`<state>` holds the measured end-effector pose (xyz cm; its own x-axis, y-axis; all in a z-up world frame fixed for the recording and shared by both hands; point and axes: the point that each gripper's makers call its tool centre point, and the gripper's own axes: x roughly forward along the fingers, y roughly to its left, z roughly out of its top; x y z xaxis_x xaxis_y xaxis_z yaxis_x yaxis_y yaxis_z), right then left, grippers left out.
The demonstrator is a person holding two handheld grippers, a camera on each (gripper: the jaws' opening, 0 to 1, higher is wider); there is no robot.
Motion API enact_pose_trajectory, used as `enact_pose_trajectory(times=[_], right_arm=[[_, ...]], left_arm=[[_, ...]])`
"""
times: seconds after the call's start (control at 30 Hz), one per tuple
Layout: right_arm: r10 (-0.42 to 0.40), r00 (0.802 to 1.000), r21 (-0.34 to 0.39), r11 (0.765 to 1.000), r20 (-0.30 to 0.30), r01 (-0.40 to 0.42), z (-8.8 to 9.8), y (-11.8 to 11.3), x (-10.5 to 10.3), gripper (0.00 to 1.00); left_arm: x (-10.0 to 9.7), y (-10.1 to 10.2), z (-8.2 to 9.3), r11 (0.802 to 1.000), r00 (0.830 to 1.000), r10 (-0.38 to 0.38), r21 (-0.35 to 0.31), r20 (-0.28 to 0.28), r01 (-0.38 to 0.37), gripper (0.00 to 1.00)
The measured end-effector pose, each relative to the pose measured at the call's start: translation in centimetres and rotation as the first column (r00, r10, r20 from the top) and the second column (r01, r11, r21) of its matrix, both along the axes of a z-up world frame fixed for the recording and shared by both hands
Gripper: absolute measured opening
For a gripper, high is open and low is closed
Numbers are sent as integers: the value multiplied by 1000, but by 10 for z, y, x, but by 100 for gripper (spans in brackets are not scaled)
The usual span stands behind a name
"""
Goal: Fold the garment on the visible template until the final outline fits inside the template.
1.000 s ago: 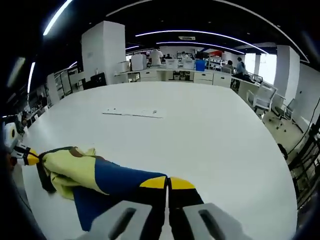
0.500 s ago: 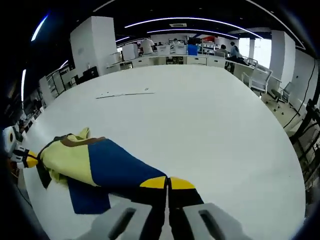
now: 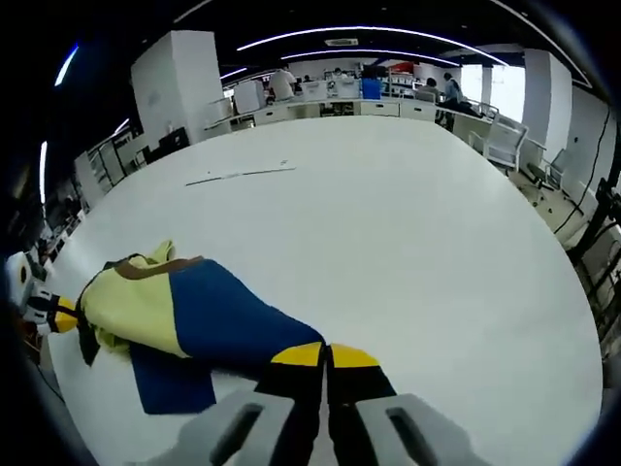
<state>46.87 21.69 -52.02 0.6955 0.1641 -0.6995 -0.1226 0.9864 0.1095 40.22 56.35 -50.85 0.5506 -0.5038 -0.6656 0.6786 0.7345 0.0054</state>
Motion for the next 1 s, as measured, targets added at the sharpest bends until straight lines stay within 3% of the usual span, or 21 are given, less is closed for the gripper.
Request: enact_pose_trajectory(times=[0.13,0.27,0.43,0.57,0.7,1.0], right_arm=[[-33,998,4,999,62,32,22,-6,6,12],[16,996,11,1000,85,-17,38,1,11,22],[92,991,16,995,92,-94,49,13,15,33],[164,983,4,986,86,-165,49,22,19,39],[224,972,21,974,66,-226,47,33,21,40],[334,943,54,942,-11,-332,27,51,29,40]], left_arm=[[1,-1,10,999,1000,-11,-48,9,11,12],[6,1,23,994,1000,6,-110,29,-3,21],[21,8,41,976,997,62,-211,47,-50,43],[30,12,47,965,996,80,-255,33,-69,42],[39,17,46,968,995,89,-240,41,-77,40],[53,17,25,961,995,94,-261,-23,-97,35]])
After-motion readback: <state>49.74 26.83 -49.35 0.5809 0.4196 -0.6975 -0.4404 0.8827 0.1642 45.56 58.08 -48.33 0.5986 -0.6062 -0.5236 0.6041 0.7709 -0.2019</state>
